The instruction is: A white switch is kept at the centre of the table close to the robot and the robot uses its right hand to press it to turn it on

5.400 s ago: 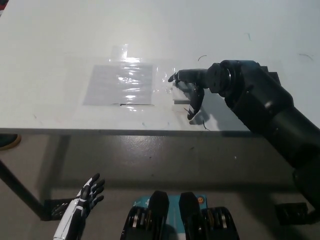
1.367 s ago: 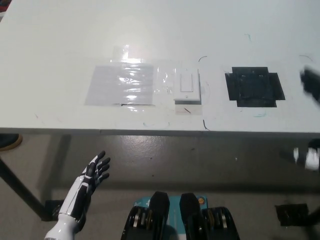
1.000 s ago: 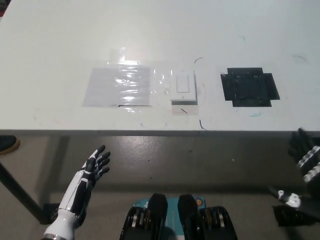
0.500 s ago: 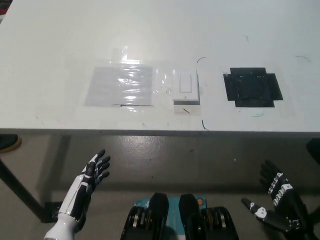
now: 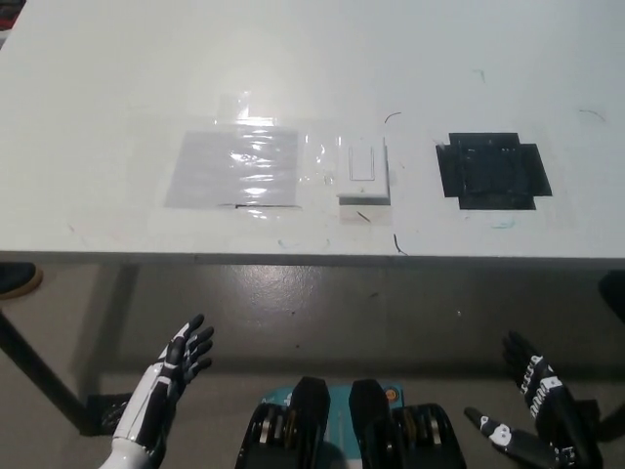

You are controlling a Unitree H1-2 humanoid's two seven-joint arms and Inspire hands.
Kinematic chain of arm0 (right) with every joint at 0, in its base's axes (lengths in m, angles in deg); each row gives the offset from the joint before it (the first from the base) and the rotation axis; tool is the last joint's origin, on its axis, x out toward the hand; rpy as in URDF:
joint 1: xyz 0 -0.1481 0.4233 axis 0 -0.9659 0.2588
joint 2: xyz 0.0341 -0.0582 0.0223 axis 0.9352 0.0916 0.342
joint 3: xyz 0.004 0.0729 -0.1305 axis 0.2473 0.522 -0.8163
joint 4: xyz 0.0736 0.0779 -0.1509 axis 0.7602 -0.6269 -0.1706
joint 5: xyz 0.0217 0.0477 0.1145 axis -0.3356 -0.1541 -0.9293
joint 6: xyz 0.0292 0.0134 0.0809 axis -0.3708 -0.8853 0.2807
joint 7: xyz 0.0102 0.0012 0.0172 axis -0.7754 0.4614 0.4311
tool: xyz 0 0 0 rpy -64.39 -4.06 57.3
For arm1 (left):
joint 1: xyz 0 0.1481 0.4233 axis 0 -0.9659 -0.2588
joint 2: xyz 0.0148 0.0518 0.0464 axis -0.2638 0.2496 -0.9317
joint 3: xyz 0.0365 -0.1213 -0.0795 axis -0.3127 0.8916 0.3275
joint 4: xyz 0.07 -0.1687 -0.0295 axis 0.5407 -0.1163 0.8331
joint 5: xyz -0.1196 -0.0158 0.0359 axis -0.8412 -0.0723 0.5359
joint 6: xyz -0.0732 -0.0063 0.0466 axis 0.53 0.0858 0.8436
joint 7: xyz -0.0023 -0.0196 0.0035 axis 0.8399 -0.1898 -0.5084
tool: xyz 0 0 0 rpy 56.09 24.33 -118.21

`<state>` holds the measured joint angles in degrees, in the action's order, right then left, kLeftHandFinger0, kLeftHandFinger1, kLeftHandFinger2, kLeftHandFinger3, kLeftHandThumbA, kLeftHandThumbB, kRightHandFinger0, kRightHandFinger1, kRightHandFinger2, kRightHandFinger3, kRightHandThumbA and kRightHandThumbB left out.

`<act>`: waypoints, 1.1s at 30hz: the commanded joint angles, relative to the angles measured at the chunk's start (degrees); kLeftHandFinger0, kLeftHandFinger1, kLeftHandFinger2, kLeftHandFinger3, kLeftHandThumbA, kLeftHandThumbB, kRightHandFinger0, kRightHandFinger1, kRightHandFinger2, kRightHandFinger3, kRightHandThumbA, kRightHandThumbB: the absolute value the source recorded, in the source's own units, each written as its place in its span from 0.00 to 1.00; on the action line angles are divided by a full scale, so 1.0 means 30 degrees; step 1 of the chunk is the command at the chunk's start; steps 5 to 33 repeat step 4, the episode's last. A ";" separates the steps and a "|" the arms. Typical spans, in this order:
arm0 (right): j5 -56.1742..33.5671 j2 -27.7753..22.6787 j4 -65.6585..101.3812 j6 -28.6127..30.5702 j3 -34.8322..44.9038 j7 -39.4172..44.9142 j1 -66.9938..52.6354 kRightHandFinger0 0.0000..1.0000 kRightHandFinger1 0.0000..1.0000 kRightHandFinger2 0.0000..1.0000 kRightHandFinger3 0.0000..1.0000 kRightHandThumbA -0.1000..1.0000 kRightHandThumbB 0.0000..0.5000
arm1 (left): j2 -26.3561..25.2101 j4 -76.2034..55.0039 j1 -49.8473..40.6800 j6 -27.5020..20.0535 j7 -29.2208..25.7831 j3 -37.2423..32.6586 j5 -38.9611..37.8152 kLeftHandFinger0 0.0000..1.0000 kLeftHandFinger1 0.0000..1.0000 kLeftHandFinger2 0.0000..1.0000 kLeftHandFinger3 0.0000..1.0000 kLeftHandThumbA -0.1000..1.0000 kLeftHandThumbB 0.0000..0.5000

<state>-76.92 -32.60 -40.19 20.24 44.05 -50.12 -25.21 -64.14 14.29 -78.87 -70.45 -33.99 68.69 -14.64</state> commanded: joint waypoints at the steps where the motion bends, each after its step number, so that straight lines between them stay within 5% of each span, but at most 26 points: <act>1: -0.0090 -0.0228 0.0253 0.0797 -0.0369 -0.0681 0.0101 1.00 1.00 1.00 1.00 0.82 0.10 | -0.0050 -0.0229 0.0029 -0.0622 0.0296 -0.0007 -0.0065 1.00 1.00 1.00 1.00 1.00 0.09; 33: -0.0089 -0.0318 0.0213 0.0812 -0.0482 -0.0761 0.0100 1.00 1.00 1.00 1.00 0.82 0.08 | -0.0074 -0.0240 0.0025 -0.0626 0.0312 -0.0013 -0.0059 1.00 1.00 1.00 1.00 1.00 0.08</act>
